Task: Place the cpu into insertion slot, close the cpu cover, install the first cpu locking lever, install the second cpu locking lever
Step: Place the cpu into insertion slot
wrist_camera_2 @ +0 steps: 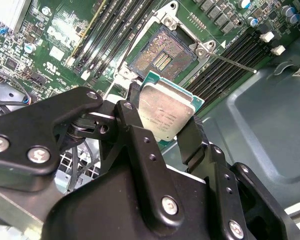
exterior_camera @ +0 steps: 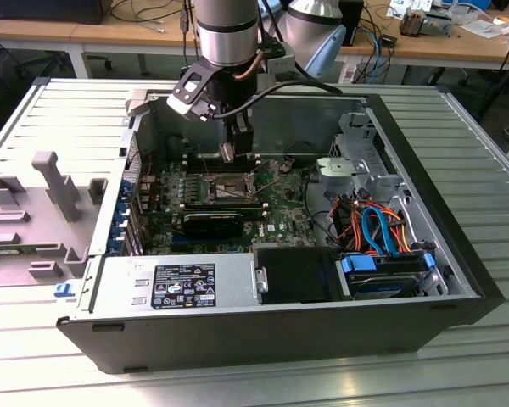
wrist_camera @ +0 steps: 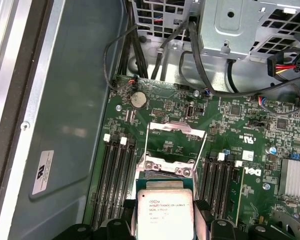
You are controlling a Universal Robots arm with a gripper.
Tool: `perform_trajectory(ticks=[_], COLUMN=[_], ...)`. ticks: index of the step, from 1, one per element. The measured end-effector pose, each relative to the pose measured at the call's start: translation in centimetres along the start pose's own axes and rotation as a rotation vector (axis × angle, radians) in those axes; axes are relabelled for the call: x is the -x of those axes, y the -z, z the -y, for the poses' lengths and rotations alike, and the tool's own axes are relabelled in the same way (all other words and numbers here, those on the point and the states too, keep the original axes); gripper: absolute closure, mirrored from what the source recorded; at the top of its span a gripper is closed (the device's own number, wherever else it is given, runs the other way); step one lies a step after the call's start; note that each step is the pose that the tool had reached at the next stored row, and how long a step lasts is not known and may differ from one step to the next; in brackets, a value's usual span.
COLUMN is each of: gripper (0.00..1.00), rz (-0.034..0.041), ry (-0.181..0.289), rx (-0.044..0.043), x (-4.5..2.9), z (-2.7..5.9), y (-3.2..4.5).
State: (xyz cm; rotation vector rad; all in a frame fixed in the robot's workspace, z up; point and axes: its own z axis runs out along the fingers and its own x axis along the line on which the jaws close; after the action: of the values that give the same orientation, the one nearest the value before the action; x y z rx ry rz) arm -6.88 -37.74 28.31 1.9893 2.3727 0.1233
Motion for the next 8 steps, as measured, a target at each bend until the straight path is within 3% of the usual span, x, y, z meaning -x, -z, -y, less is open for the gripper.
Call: perform_trajectory(ticks=[8], gripper=[0.45], rz=[0.0005], ry=[-0.006], rx=[0.0001], x=[0.00], z=[0.00], y=[-0.01])
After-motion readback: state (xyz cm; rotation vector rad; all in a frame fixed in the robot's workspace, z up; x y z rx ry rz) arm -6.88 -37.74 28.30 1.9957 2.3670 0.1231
